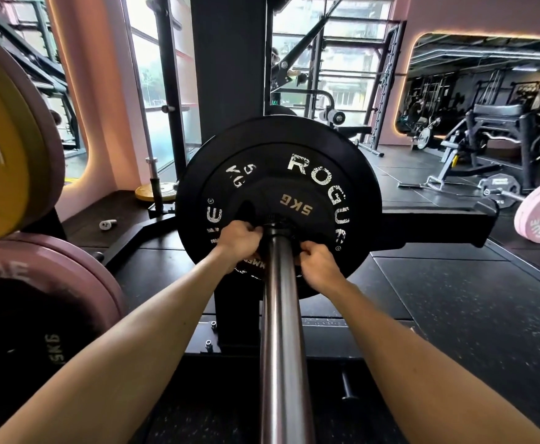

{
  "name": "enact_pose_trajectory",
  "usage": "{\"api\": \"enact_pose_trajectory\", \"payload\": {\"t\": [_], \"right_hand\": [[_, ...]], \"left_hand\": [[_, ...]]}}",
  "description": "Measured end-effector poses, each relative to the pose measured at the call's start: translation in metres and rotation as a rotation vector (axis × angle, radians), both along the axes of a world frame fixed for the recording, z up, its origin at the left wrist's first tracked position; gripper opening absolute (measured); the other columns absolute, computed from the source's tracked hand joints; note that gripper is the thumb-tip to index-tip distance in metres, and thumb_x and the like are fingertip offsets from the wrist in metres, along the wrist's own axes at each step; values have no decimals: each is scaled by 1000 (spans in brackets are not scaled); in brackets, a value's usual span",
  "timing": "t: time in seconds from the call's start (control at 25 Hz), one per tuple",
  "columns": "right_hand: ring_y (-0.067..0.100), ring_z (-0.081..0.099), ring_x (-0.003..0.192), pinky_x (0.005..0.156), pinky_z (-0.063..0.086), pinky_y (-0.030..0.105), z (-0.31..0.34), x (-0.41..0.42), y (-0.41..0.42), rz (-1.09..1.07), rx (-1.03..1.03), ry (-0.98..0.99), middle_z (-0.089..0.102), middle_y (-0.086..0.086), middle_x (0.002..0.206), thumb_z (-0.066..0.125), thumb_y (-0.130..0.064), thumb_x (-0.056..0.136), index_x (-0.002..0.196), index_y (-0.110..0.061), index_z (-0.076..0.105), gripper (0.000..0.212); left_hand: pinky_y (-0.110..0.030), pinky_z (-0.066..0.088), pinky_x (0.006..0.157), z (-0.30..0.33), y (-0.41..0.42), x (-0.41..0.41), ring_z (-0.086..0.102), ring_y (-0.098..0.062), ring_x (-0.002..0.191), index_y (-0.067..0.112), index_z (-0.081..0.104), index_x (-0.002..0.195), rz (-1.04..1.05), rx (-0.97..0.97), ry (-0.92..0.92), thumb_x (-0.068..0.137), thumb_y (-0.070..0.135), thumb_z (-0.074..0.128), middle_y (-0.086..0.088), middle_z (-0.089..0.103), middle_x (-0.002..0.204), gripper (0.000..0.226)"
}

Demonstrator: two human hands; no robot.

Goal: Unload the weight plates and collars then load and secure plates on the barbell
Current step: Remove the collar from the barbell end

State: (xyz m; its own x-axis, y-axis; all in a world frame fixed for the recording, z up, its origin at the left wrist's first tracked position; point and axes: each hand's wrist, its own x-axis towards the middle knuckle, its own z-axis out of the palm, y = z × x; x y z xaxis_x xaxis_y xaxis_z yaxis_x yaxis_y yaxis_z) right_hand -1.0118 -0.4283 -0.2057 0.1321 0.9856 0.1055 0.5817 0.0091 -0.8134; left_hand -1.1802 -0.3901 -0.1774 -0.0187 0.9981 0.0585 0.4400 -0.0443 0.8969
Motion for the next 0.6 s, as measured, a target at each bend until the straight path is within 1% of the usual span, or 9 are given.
{"api": "enact_pose_trajectory", "payload": {"t": [0.08,0.16,0.24,0.28,0.32,0.4,0.44,0.52,0.6], "right_hand": [[28,61,101,81,44,26,-4,-1,1,11,0,14,65,15,111,39,-5,97,129,-1,56,37],[23,59,80,71,44,27,-8,-2,0,29,-16,35,62,8,89,39,-2,95,116,0,62,31],[19,51,63,64,42,31,-9,-1,0,34,-43,47,55,4,71,39,-3,95,92,-7,63,25],[20,49,61,64,40,33,-7,1,1,19,-40,41,53,4,66,39,-6,94,80,-10,60,26],[22,50,64,66,41,34,-3,2,1,-9,-14,19,52,5,65,40,-10,94,74,-11,58,28],[27,56,76,74,45,35,8,4,5,-87,65,13,57,6,71,43,-23,96,75,-13,63,31],[28,57,79,77,47,36,14,4,7,-105,96,46,58,5,71,44,-31,98,75,-14,63,34],[31,59,78,79,49,37,23,1,12,-89,117,92,57,3,66,48,-41,97,70,-14,62,41],[36,64,82,84,53,43,23,-1,17,-81,93,85,59,6,66,50,-44,96,79,-5,69,47]], "left_hand": [[-40,59,80,-1,2,-2,70,-30,76,18,66,80,-3,-1,-43,97,26,55,-8,67,81,22],[-41,57,82,-3,1,-3,67,-30,75,16,69,87,8,-16,-133,98,25,55,-8,66,79,19],[-36,55,76,-2,-2,-4,64,-25,69,8,69,101,26,-48,-236,101,25,54,-7,63,76,23],[-33,54,70,-1,-4,-3,61,-22,66,6,66,103,34,-90,-283,102,28,51,-7,62,76,27],[-32,53,65,2,-5,-2,60,-21,65,6,64,100,33,-145,-331,103,33,47,-8,61,76,31],[-33,53,60,8,-6,4,62,-23,72,8,60,104,-16,-269,-404,102,47,43,-12,63,85,43],[-34,54,58,12,-8,8,64,-24,79,8,58,116,-37,-302,-410,100,53,44,-13,65,96,50],[-33,54,54,14,-9,18,64,-23,85,8,40,138,-34,-282,-383,95,55,52,-11,61,113,65],[-31,51,52,14,-9,23,55,-14,78,6,27,142,-22,-206,-255,96,48,54,-4,51,102,68]]}}
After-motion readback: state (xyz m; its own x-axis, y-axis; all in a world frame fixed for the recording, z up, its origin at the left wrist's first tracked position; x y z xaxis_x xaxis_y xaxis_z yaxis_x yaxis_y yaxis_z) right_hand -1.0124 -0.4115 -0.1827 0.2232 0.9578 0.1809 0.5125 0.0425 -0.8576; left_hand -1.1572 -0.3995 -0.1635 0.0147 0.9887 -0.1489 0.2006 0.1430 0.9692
